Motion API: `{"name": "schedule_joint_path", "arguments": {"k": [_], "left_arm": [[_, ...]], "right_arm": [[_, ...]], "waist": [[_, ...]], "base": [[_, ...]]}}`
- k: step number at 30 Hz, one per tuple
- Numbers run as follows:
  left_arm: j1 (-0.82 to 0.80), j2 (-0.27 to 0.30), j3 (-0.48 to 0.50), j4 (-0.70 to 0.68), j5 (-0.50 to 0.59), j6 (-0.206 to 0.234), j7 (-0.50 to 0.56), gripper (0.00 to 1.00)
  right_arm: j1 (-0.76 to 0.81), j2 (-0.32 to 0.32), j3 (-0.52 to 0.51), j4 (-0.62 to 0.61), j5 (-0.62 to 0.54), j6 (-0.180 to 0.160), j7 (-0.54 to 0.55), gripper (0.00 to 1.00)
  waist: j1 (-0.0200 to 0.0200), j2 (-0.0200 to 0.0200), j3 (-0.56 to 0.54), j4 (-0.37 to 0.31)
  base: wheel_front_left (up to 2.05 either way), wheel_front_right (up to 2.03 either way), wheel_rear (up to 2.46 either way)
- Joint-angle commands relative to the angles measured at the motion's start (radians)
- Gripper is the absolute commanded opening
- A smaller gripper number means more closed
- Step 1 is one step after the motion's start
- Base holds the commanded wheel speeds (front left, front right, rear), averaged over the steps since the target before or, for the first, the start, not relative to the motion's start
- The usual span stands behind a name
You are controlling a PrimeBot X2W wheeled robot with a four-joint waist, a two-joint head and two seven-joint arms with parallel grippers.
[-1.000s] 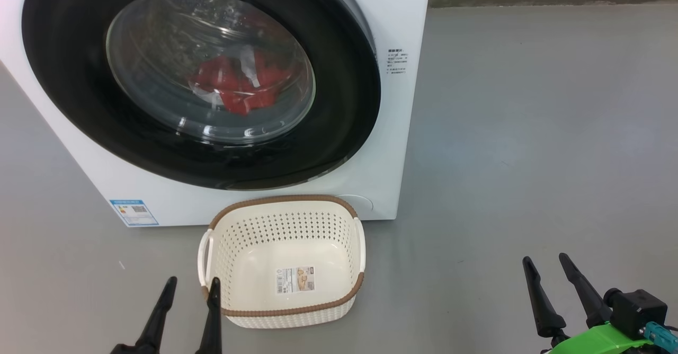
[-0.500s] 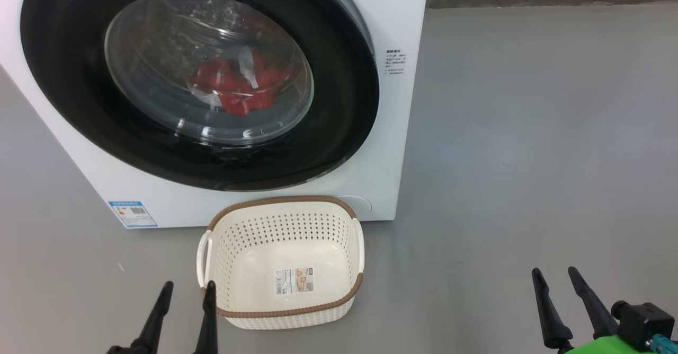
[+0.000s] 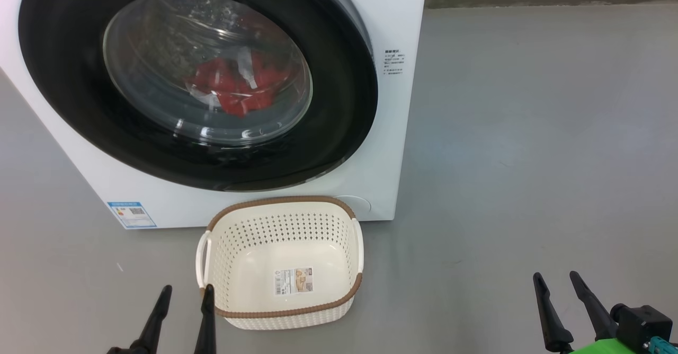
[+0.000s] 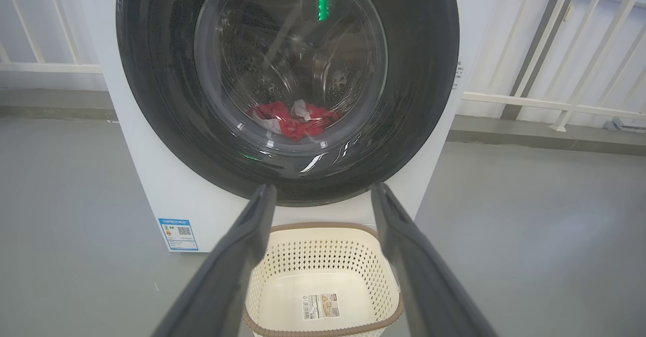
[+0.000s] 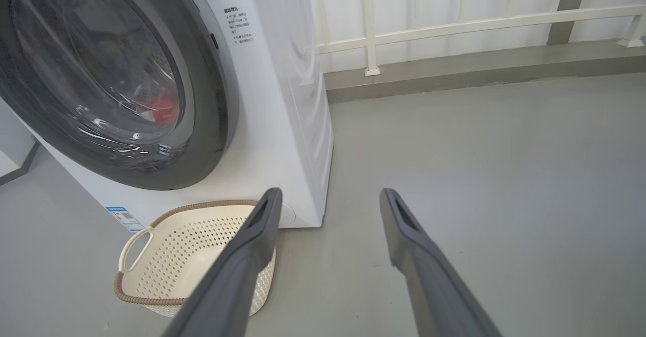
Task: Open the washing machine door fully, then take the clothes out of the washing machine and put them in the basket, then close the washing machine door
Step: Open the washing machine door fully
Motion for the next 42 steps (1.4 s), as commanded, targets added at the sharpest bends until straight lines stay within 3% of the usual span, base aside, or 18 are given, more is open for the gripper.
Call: {"name": "schedule_joint_path", "arguments": {"k": [1,7,8,9,10,29,42], "left_arm": [[-0.024,0.009,0.036,-0.018,-0.004,-0.008,-0.012,1.00],[-0.024,0.009,0.031,-0.020,-0.006,-0.006,-0.012,1.00],[-0.024,0.009,0.029,-0.021,-0.006,-0.005,-0.012,1.00],[-0.025,0.009,0.029,-0.021,-0.006,-0.004,-0.012,1.00],[-0.026,0.009,0.029,-0.021,-0.007,-0.004,-0.012,1.00],[-0.094,0.009,-0.002,-0.038,-0.035,0.007,-0.012,1.00],[-0.173,0.009,-0.039,-0.039,-0.054,0.008,-0.012,1.00]], "right_arm": [[-0.026,-0.012,0.024,-0.023,-0.008,0.000,-0.014,1.00],[-0.029,-0.012,0.026,-0.038,-0.010,0.000,-0.014,1.00],[-0.031,-0.011,0.030,-0.043,-0.008,0.000,-0.014,0.82],[-0.035,-0.011,0.033,-0.048,-0.005,0.000,-0.014,0.49],[-0.045,-0.012,0.043,-0.053,0.003,0.000,-0.014,0.00],[-0.383,0.002,0.105,-0.100,0.125,0.000,-0.014,0.00],[-0.694,-0.072,0.141,-0.067,0.196,0.000,-0.014,0.00]], "waist": [[0.0000,0.0000,0.000,0.001],[0.0000,0.0000,0.000,0.004],[0.0000,0.0000,0.001,0.004],[0.0000,0.0000,0.001,0.004],[0.0000,0.0000,0.003,0.004],[0.0000,0.0000,0.098,0.033],[0.0000,0.0000,0.202,0.102]], "base": [[0.00,0.00,0.00],[0.00,0.00,0.00],[0.00,0.00,0.00],[0.00,0.00,0.00],[0.00,0.00,0.00],[0.00,0.00,0.00],[0.00,0.00,0.00]]}}
